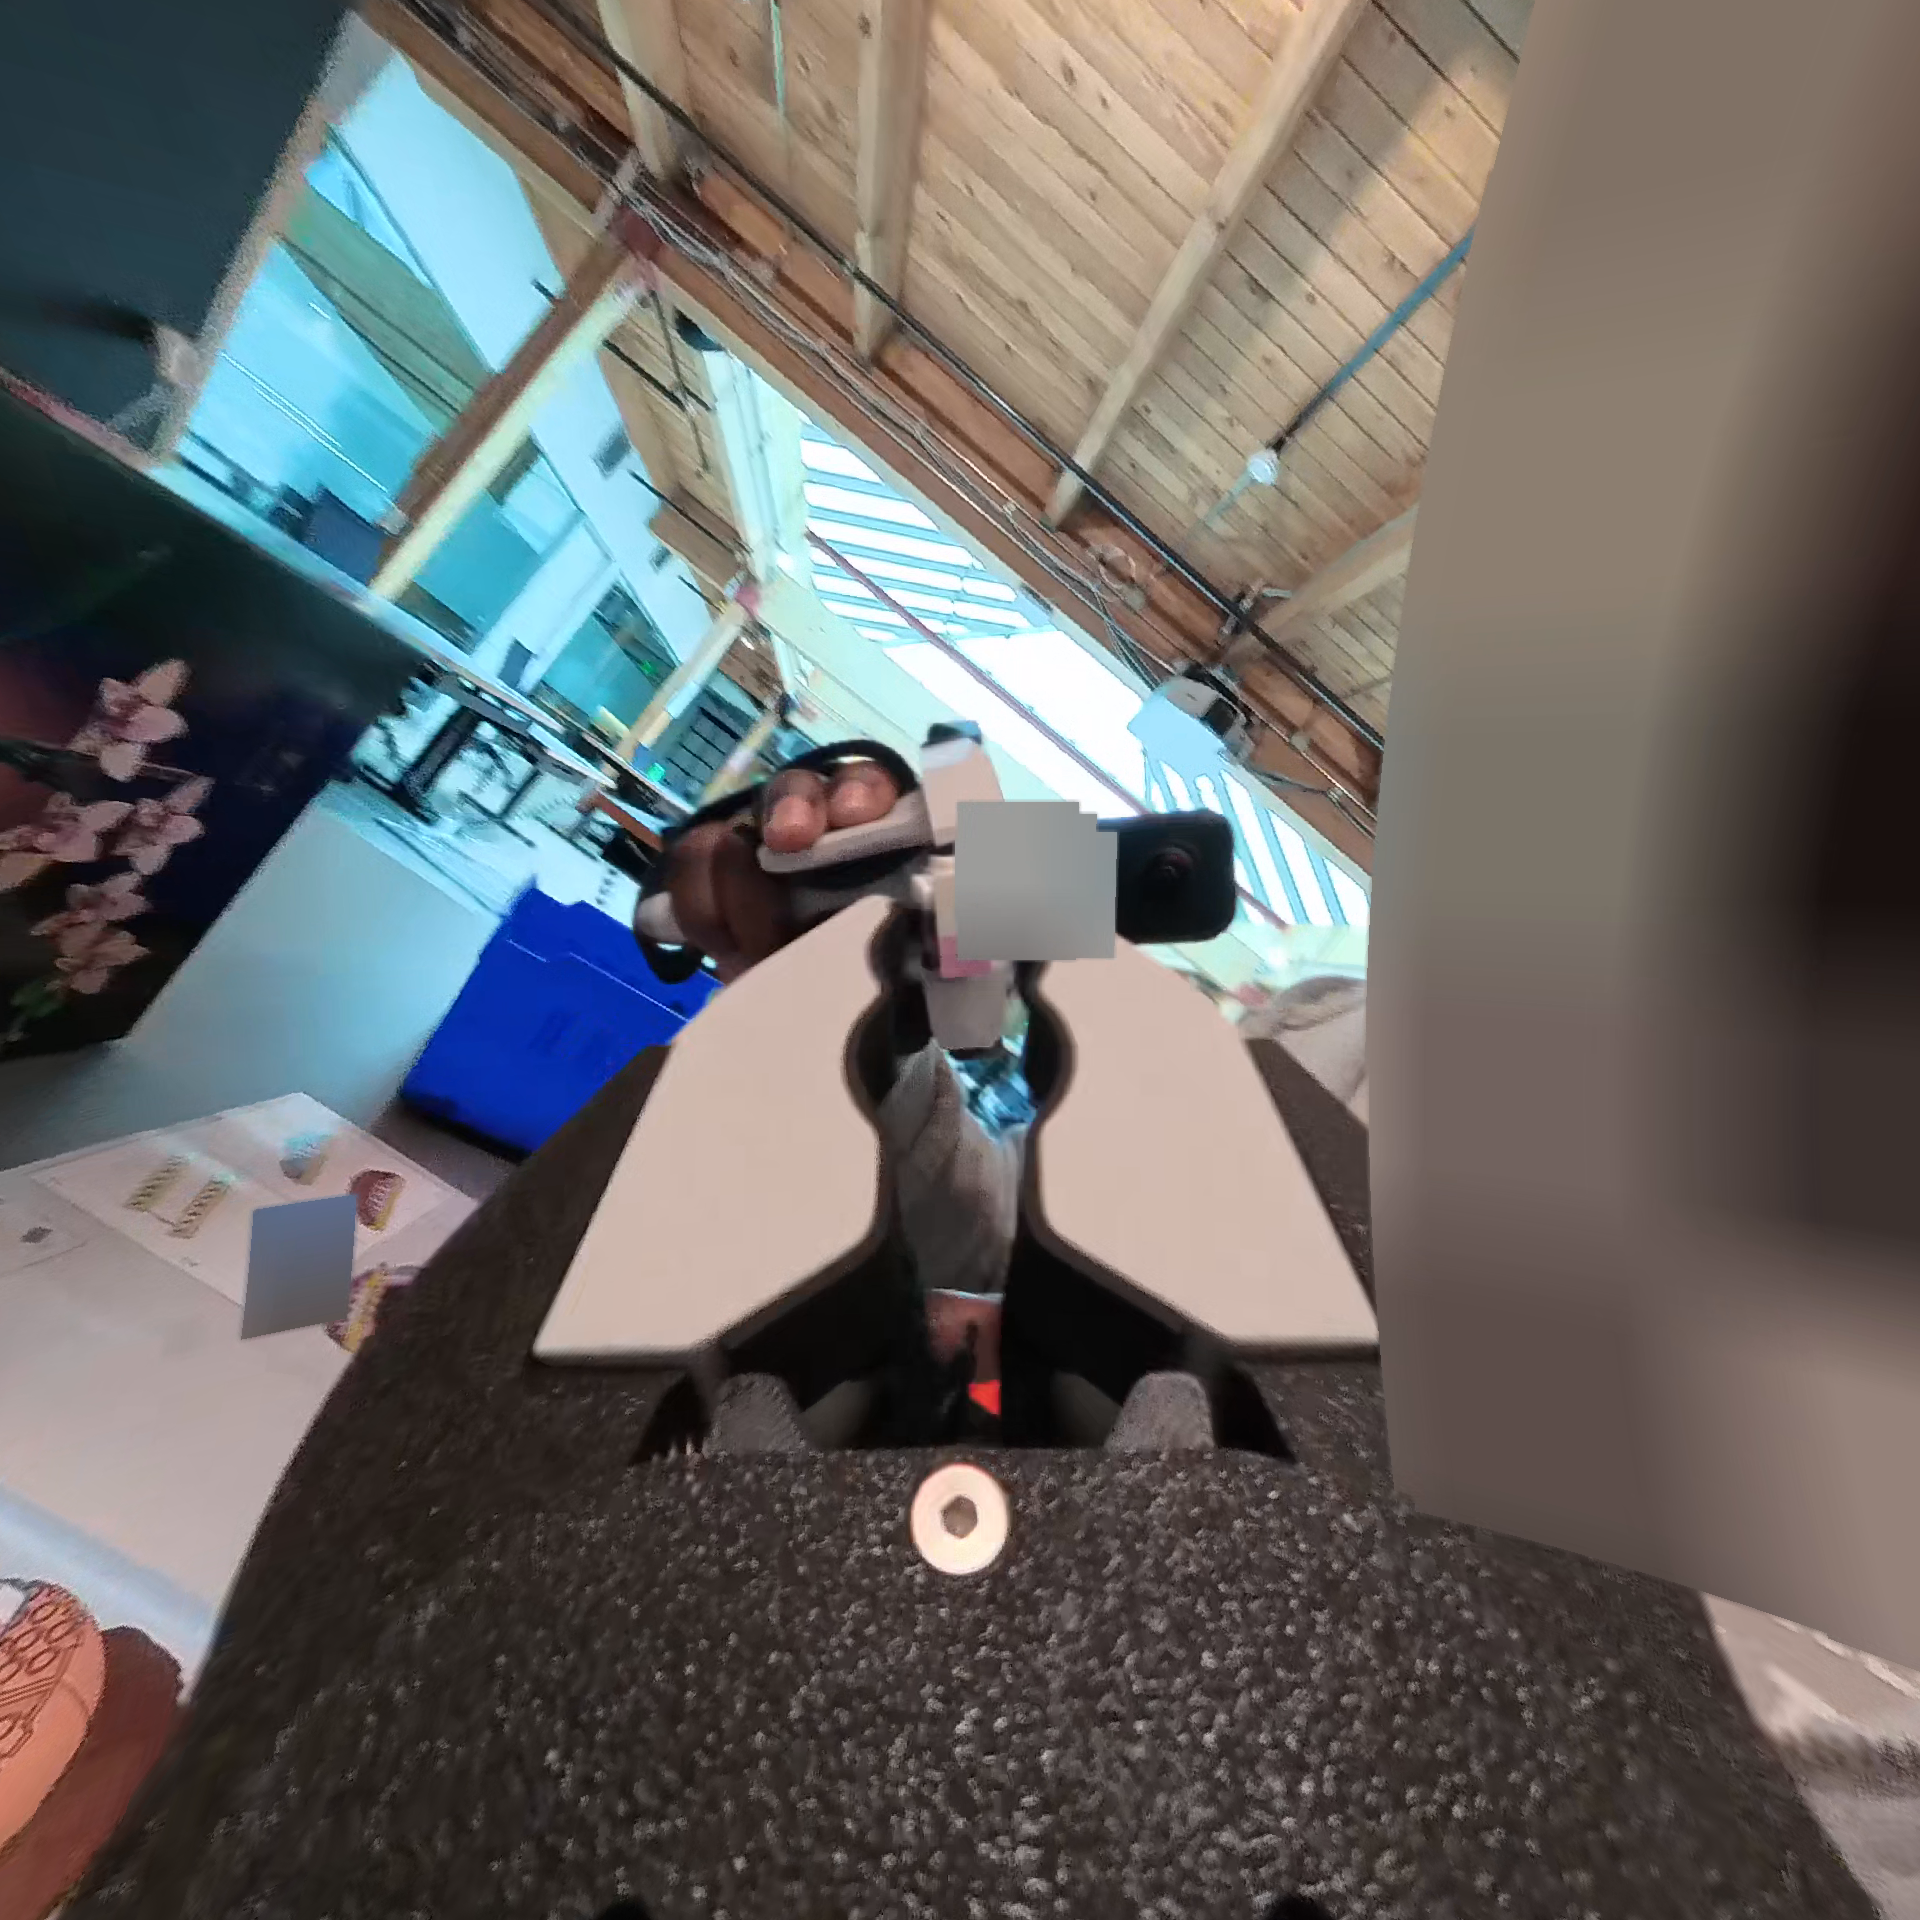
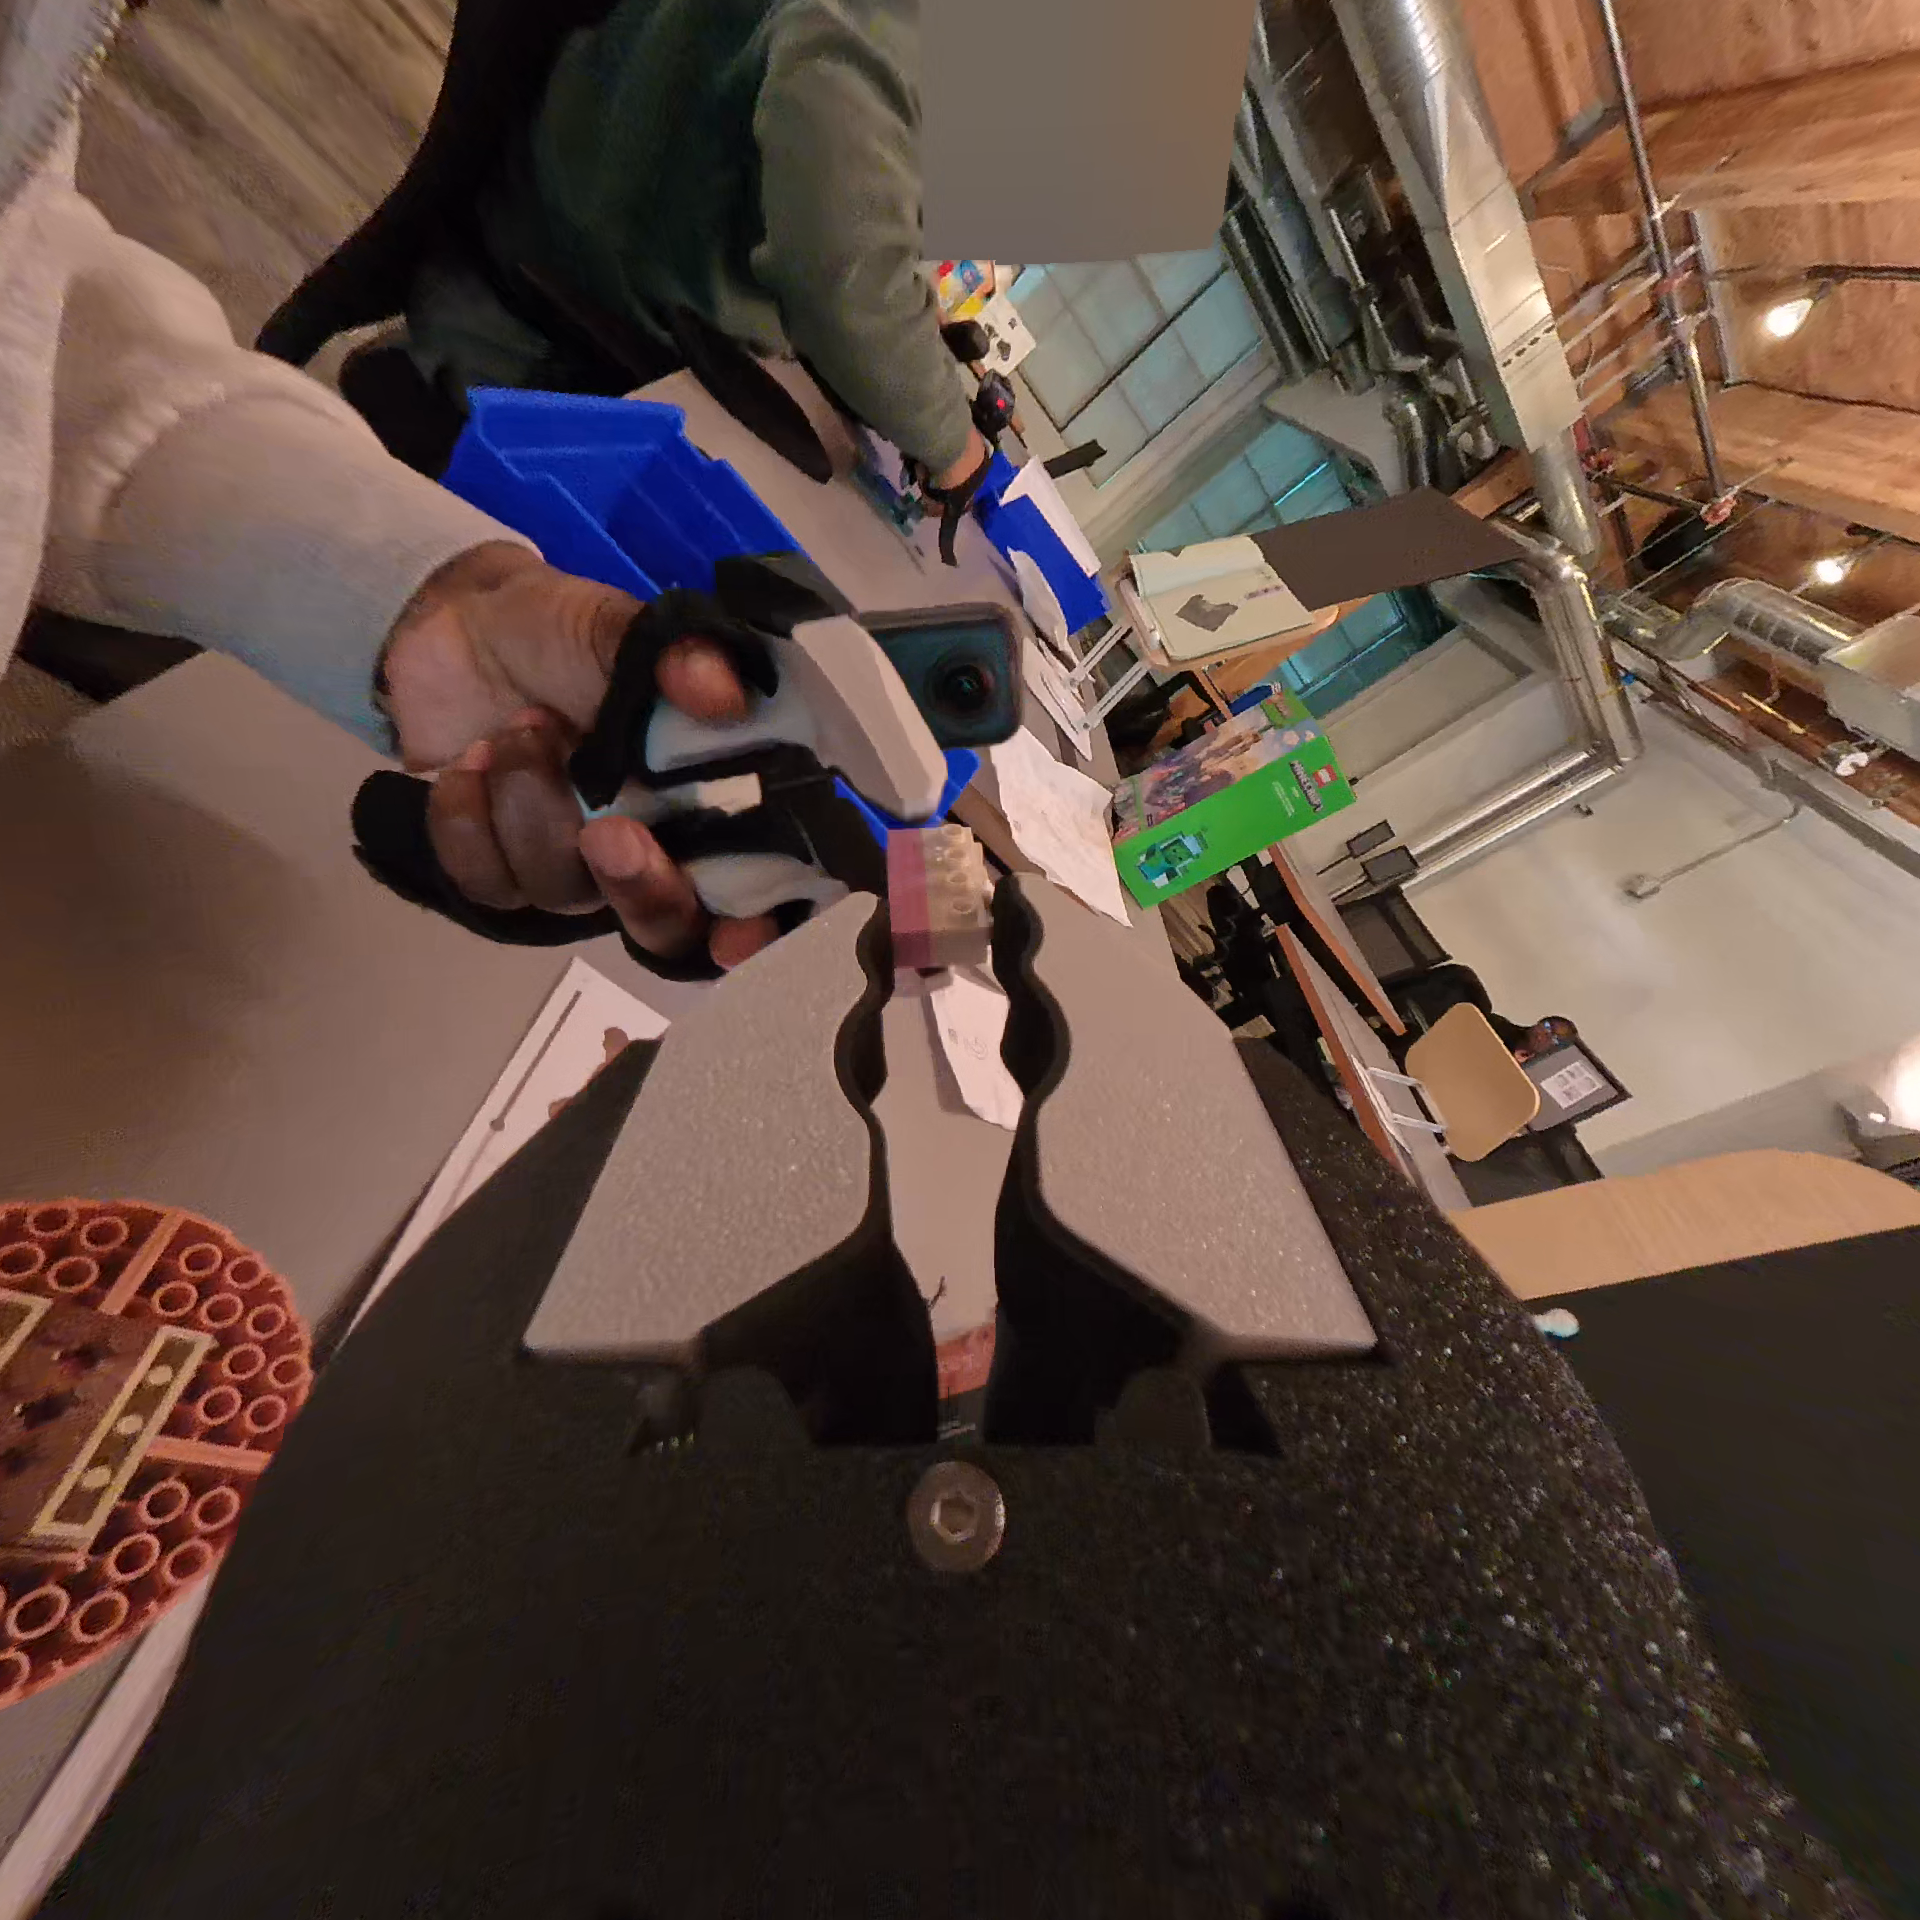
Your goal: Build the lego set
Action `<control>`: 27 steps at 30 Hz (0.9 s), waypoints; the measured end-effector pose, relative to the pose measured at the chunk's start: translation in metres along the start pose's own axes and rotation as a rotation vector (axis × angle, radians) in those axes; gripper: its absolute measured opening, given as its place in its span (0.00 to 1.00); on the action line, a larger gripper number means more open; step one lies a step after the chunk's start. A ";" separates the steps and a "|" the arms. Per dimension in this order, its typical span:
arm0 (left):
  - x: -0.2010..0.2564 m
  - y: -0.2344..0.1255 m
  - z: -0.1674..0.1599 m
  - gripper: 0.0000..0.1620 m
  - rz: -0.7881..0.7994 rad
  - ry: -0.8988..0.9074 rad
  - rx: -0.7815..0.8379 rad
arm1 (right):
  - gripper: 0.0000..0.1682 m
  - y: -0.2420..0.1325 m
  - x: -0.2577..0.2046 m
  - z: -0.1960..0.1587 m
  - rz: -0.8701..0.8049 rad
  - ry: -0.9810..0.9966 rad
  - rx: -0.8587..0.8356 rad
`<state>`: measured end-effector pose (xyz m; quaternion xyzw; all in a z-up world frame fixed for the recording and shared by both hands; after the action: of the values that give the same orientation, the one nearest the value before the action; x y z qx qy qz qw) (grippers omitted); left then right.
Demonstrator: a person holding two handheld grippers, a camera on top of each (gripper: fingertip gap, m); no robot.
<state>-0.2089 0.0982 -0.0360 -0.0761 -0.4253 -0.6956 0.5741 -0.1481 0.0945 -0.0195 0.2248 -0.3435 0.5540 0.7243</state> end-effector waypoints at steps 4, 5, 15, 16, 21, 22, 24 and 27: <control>-0.001 -0.001 -0.001 0.22 0.013 0.036 -0.108 | 0.11 0.002 -0.001 0.001 -0.006 -0.001 -0.005; -0.001 -0.002 0.000 0.13 0.022 0.061 -0.110 | 0.11 0.002 -0.001 0.002 -0.004 0.000 0.003; -0.001 -0.005 -0.003 0.06 0.065 0.148 -0.171 | 0.11 0.004 -0.006 0.006 0.035 0.001 -0.022; -0.001 -0.006 -0.004 0.06 0.061 0.144 -0.178 | 0.11 0.005 -0.007 0.006 0.040 0.011 -0.019; -0.003 -0.007 -0.007 0.06 0.060 0.135 -0.171 | 0.11 0.005 -0.009 0.004 0.040 0.039 -0.018; -0.003 -0.008 -0.007 0.06 0.058 0.131 -0.158 | 0.11 0.005 -0.009 0.004 0.028 0.032 -0.014; -0.003 -0.007 -0.008 0.07 0.034 0.106 -0.130 | 0.11 0.004 -0.009 0.003 0.036 0.046 -0.010; -0.004 -0.003 -0.009 0.11 0.009 0.047 -0.109 | 0.11 0.006 -0.008 0.004 0.004 0.081 0.026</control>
<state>-0.2068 0.0950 -0.0462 -0.0929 -0.3727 -0.7167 0.5820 -0.1558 0.0879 -0.0232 0.2109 -0.3071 0.5686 0.7335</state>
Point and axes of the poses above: each gripper's, where its closed fingertips meet, y out along the fingers, z out of its top, x = y × z across the jaws, the point moved 4 cm from there along -y, back along the fingers, and after that the axes turned 3 degrees about x, right-handed, at the moved point
